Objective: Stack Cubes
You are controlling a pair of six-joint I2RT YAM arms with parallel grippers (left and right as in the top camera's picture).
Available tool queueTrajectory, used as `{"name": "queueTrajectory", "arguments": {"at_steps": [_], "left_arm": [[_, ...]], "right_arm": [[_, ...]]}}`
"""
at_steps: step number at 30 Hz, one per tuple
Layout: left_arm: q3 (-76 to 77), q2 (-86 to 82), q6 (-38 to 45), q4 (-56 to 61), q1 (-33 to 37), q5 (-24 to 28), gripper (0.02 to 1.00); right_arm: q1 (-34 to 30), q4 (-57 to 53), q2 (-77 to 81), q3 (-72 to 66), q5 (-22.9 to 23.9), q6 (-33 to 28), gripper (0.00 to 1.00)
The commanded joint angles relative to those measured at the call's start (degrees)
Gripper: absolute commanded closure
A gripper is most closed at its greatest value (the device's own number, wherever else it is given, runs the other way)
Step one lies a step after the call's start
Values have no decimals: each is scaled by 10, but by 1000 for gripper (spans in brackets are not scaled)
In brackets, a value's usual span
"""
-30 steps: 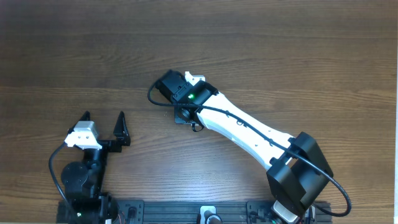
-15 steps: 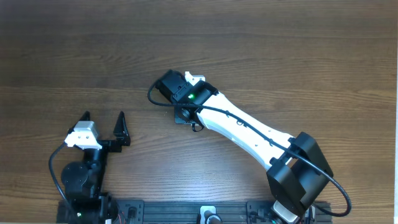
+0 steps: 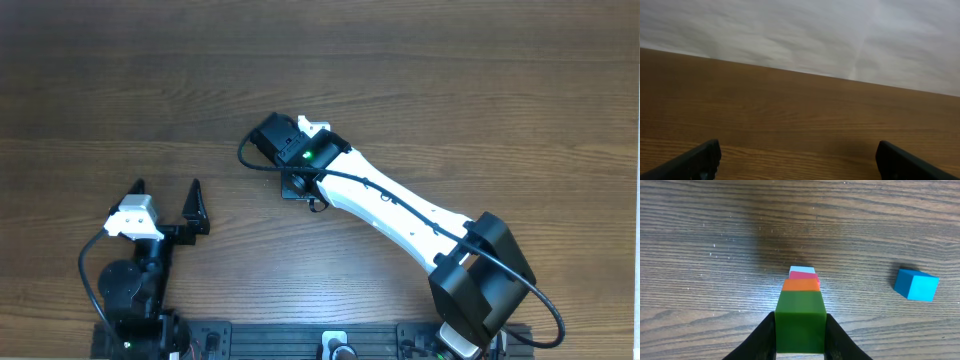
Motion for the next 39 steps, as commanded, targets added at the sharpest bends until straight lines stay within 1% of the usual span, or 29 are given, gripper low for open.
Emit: {"name": "queueTrajectory", "arguments": {"at_steps": [1, 3, 7, 10, 12, 13, 15, 19, 20, 22, 26, 30, 31, 34, 36, 39], "left_arm": [[-2, -4, 9, -2, 3, 3, 18], [-2, -4, 9, -2, 3, 3, 18], [-2, -4, 9, -2, 3, 3, 20], [-2, -4, 9, -2, 3, 3, 18], [-2, -4, 9, -2, 3, 3, 18], [-2, -4, 9, -2, 3, 3, 18], [-2, -4, 8, -2, 3, 3, 18], [-2, -4, 9, -2, 3, 3, 18], [-2, -4, 8, -2, 3, 3, 18], [-2, -4, 9, -2, 3, 3, 18], [-2, -4, 9, -2, 3, 3, 18], [-2, -4, 9, -2, 3, 3, 18], [-2, -4, 9, -2, 3, 3, 18], [-2, -4, 9, -2, 3, 3, 18], [-2, -4, 9, -2, 3, 3, 18], [-2, -4, 9, -2, 3, 3, 18]], "right_arm": [[-6, -2, 8, -5, 12, -1, 739], [-6, -2, 8, -5, 12, -1, 715], [-6, -2, 8, -5, 12, -1, 590], [-6, -2, 8, -5, 12, -1, 546], [-6, -2, 8, -5, 12, -1, 496], [-6, -2, 9, -5, 12, -1, 367], [-6, -2, 9, -5, 12, -1, 218], [-6, 5, 9, -4, 12, -1, 71], [-6, 9, 8, -4, 12, -1, 9], [-6, 12, 6, 0, 12, -2, 7], [-8, 2, -14, 24, 17, -26, 9], [-19, -33, -64, 42, 44, -36, 7], [-27, -47, -85, 42, 51, -36, 7], [-56, -88, -134, 42, 53, -37, 7], [-83, -112, -175, 31, 53, -63, 9], [-115, -120, -210, -8, 47, -81, 9]]}}
